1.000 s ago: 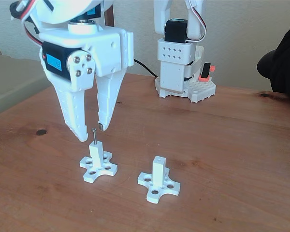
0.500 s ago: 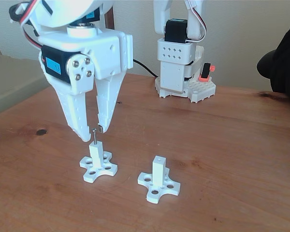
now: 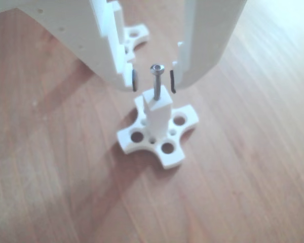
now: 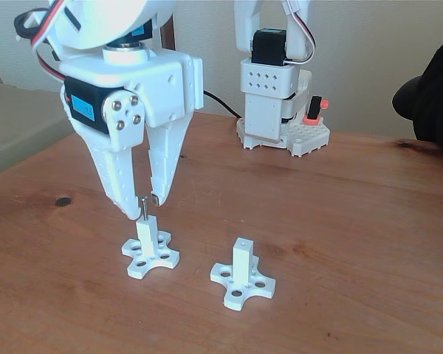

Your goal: Grab the screw and set it in the hole.

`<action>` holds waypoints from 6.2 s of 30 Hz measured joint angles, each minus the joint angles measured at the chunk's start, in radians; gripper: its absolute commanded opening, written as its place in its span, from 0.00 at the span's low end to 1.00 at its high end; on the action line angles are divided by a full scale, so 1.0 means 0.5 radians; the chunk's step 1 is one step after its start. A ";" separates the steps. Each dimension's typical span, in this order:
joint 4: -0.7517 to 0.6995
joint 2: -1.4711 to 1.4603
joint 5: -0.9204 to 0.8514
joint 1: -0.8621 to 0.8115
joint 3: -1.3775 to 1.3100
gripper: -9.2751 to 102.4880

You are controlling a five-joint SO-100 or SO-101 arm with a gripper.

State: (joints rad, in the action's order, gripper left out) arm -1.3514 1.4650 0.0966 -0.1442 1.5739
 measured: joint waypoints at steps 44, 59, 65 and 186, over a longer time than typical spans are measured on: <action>0.025 -0.031 0.000 0.000 -0.043 0.11; 0.025 -0.031 0.000 0.000 -0.074 0.10; 0.025 -0.031 0.000 0.000 -0.074 0.08; -0.107 -0.034 0.288 0.632 -0.160 0.04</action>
State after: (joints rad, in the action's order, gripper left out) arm -1.4051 1.4481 0.2408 0.1718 1.4941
